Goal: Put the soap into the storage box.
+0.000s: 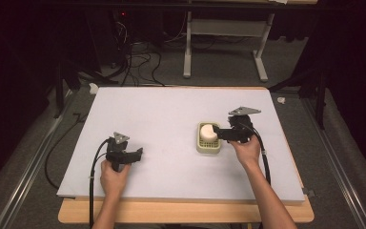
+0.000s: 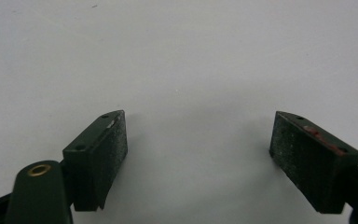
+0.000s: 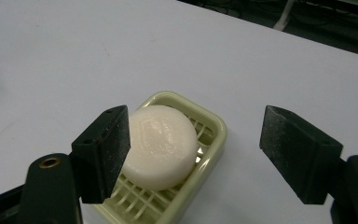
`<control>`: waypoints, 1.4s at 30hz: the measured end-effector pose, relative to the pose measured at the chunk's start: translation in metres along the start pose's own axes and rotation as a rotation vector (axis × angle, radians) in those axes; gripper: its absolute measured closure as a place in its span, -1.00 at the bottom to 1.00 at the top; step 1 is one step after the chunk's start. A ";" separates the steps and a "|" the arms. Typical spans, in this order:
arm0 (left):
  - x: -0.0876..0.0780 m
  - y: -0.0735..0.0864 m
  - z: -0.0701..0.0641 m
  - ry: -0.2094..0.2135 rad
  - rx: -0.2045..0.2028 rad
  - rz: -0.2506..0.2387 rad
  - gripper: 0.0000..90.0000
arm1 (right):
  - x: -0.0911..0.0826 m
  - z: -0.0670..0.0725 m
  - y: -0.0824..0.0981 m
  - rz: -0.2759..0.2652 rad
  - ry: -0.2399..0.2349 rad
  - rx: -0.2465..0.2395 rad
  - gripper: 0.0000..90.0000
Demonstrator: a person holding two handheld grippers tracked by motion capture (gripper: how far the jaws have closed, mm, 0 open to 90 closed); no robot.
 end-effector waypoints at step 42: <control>0.000 0.000 0.000 -0.001 0.001 0.000 -0.57 | -0.056 -0.066 0.031 -0.075 0.094 0.117 -0.42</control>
Point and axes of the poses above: each handheld gripper's, and its own axes: x roughly forward along the jaws, y roughly out of its underside, z roughly to its left, the point moved 5 cm from there along x, roughly forward along the jaws, and after that the axes turned 9 degrees about y, right-handed, at the moved point
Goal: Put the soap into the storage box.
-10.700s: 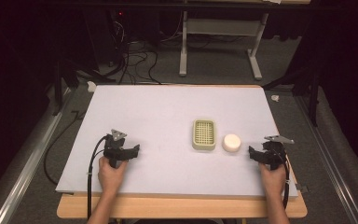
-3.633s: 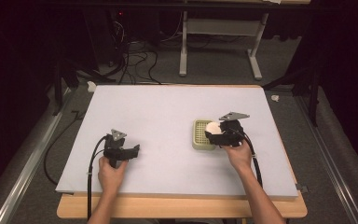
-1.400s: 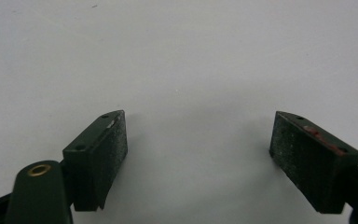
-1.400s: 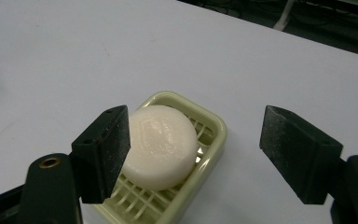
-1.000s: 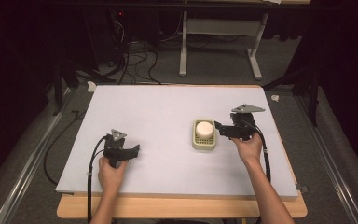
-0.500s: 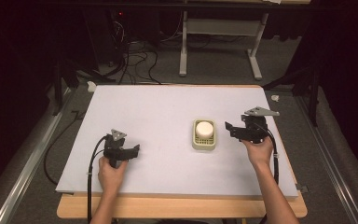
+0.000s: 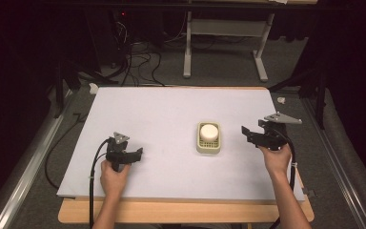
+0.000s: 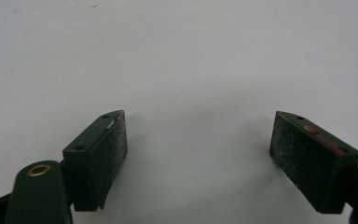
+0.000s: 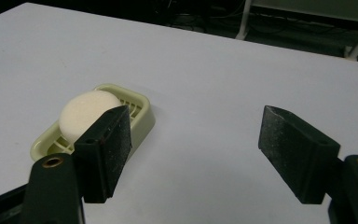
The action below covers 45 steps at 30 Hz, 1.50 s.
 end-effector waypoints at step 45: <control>0.000 0.000 0.000 -0.001 0.000 0.000 -0.57 | 0.003 -0.020 0.093 0.108 0.066 0.021 -0.45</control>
Point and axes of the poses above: each handheld gripper's, and its own axes: x roughly forward along the jaws, y roughly out of its underside, z roughly to its left, the point moved 5 cm from there along x, roughly forward along the jaws, and after that the axes turned 9 degrees about y, right-handed, at the moved point
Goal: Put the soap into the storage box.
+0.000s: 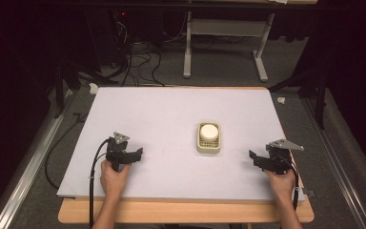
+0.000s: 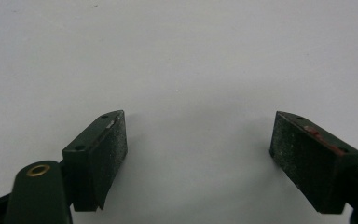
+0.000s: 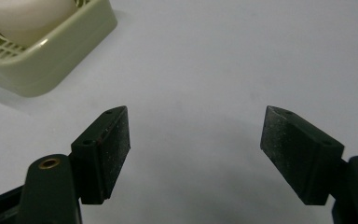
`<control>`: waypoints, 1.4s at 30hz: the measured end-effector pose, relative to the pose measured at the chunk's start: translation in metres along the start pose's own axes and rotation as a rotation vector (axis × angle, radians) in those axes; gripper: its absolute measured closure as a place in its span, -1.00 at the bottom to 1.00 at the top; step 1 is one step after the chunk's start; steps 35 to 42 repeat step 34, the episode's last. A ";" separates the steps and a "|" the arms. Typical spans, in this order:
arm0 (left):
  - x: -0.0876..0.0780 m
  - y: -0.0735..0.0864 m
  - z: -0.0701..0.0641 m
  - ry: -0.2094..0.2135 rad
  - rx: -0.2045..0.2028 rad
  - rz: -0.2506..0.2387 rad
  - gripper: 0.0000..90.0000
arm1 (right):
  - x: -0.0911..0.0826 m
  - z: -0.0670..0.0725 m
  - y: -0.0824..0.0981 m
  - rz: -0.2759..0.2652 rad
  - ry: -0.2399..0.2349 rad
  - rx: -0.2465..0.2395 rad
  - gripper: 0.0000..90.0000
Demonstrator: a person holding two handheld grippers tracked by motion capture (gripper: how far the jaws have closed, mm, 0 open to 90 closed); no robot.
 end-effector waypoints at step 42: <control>0.000 0.000 0.000 0.001 -0.001 0.000 -0.58 | 0.015 0.005 0.012 0.107 0.033 -0.059 -0.52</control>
Point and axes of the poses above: each handheld gripper's, and its own axes: x roughly forward along the jaws, y roughly out of its underside, z roughly to its left, the point moved 5 cm from there along x, roughly forward along the jaws, and after that the axes turned 9 degrees about y, right-handed, at the moved point
